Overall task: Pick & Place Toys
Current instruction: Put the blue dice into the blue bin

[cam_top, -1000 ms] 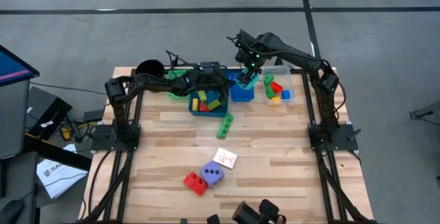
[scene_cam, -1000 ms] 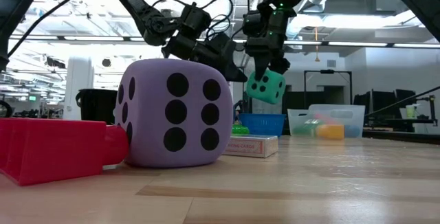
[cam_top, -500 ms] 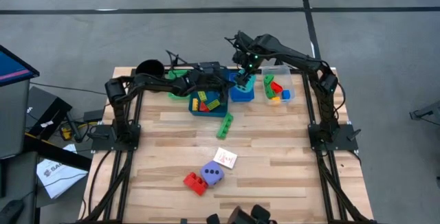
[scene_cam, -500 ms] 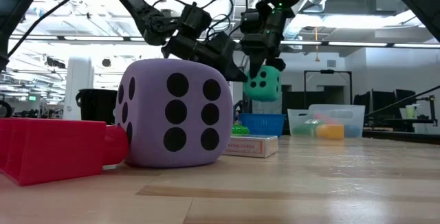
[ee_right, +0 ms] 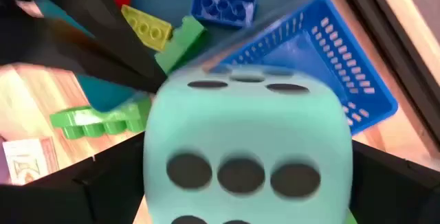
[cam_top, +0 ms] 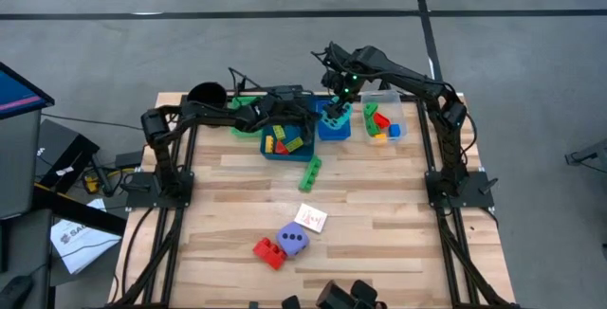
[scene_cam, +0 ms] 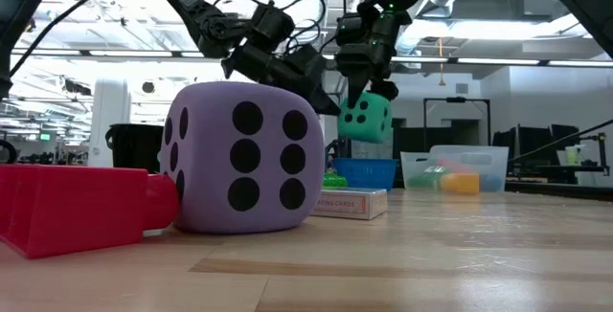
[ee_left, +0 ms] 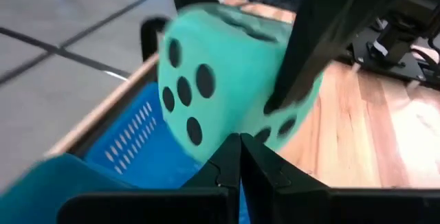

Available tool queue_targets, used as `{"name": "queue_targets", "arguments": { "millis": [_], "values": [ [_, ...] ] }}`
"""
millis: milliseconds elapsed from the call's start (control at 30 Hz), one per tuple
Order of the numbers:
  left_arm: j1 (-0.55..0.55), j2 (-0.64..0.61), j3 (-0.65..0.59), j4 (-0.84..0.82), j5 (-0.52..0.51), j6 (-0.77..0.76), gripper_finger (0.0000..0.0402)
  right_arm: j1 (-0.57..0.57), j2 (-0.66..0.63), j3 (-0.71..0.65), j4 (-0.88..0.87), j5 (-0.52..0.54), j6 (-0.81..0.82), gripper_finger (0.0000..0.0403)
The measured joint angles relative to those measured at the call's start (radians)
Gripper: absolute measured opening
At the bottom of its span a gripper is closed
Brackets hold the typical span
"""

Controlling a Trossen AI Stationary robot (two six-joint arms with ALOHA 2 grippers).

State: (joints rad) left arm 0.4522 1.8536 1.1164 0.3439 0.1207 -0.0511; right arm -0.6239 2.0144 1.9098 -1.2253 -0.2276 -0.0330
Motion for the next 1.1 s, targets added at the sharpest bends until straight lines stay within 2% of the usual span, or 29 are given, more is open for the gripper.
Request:
{"name": "queue_targets", "arguments": {
  "millis": [133, 567, 833, 1100],
  "values": [
    [0.001, -0.028, 0.0, 0.017, -0.034, 0.044, 0.0, -0.001, 0.0, 0.0, -0.001, 0.005, 0.0, 0.04],
    [-0.01, -0.04, 0.0, 0.161, -0.016, 0.001, 0.0, 0.008, 0.001, -0.001, 0.006, 0.01, 0.0, 0.04],
    [-0.008, -0.085, 0.002, 0.179, -0.026, 0.017, 0.0, 0.007, 0.002, -0.001, 0.018, 0.008, -0.001, 0.04],
    [-0.006, -0.016, 0.002, 0.141, -0.018, -0.004, 0.0, 0.029, 0.003, -0.004, 0.034, 0.004, 0.0, 0.04]
  ]
}}
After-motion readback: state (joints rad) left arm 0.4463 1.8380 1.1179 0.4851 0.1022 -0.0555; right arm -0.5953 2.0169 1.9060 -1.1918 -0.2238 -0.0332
